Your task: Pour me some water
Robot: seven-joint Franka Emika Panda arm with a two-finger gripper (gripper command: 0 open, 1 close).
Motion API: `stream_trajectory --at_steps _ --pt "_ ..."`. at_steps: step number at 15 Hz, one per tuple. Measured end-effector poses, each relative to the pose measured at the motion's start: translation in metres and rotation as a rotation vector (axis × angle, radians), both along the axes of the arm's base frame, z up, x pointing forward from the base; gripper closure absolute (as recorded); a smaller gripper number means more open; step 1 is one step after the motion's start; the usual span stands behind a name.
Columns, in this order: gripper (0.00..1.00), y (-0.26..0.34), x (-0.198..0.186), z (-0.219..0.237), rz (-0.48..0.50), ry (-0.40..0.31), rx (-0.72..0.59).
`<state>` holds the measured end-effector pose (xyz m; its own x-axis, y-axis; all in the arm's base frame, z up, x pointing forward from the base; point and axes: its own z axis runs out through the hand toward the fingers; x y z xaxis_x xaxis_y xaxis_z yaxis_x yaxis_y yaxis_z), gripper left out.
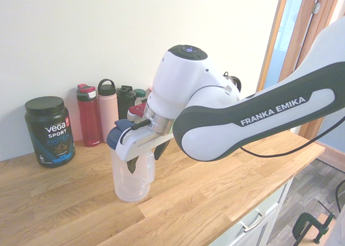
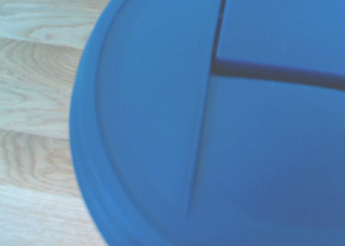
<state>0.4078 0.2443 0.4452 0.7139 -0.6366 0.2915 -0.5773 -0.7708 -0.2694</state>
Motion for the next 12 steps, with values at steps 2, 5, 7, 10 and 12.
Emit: stream_trajectory --at_steps 2,5,7,10,12 --pt "1.0 -0.0025 0.0015 0.0001 -0.006 0.0 0.001" --pt "1.0 -0.0056 0.0036 0.0014 -0.012 -0.002 0.004" --pt "1.0 -0.0049 0.0034 0.0021 -0.011 -0.003 0.005" --pt "1.0 -0.003 0.0021 0.0024 -0.005 -0.002 0.006" --pt "1.0 -0.0028 0.0019 0.0024 -0.004 -0.003 0.006"
